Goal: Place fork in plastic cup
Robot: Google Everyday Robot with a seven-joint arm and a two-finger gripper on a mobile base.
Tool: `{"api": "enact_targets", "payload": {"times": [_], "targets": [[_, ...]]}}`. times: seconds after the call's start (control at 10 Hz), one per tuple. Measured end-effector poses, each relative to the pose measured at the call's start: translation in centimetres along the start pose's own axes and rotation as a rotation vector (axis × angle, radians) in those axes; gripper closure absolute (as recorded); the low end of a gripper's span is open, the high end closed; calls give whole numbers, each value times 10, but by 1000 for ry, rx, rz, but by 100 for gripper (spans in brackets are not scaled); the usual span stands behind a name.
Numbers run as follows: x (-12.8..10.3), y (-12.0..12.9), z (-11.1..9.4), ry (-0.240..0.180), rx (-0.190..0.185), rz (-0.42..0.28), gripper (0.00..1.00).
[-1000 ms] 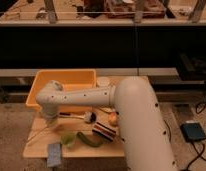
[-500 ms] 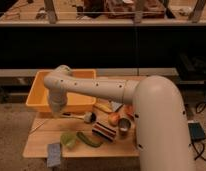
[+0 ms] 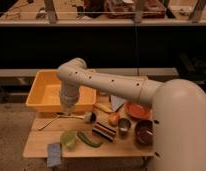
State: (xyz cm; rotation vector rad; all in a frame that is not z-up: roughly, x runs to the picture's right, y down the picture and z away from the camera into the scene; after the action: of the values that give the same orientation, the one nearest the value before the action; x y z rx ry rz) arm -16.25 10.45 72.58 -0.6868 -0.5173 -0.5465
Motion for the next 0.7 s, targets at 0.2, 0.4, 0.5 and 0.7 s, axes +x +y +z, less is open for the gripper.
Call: {"api": "enact_targets", "payload": {"times": [0.2, 0.4, 0.5, 0.7], "targets": [[7, 18, -8, 36, -16, 26, 93], [7, 39, -5, 75, -46, 44, 93], [14, 47, -4, 87, -56, 58, 93], [34, 67, -8, 122, -79, 88, 93]]}}
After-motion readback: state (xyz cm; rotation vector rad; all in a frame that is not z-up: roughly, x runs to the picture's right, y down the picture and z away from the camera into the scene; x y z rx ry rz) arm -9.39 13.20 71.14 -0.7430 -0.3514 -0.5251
